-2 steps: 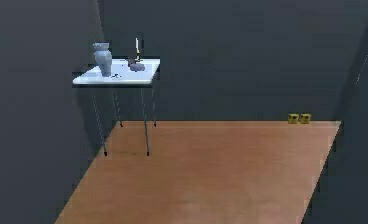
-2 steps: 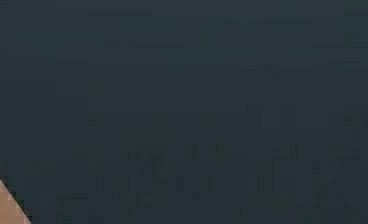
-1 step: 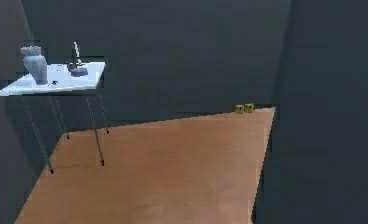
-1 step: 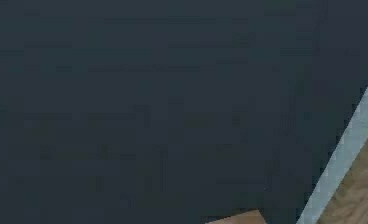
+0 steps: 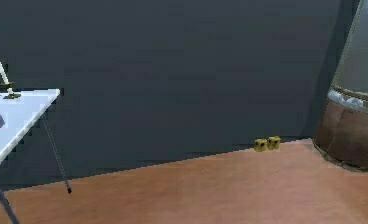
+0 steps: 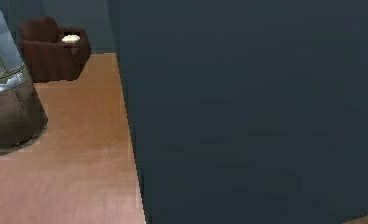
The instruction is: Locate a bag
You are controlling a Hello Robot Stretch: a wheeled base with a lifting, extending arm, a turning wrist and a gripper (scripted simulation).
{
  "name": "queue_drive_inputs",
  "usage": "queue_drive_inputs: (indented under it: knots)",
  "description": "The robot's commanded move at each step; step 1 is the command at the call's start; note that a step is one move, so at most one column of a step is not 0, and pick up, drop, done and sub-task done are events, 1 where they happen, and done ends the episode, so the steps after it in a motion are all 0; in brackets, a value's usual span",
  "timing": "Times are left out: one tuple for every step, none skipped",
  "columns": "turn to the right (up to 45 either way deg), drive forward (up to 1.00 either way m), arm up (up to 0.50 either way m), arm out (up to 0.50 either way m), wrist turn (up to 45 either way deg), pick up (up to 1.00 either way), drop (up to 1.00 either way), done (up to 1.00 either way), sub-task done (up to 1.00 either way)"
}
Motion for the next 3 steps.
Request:
queue_drive_inputs:
  knots:
    - [6.0,0.00,0.00,0.00,0.0,0.00,0.00,0.00,0.00]
    - [0.0,0.15,0.00,0.00,0.0,0.00,0.00,0.00,0.00]
    - [21.0,0.00,0.00,0.00,0.0,0.00,0.00,0.00,0.00]
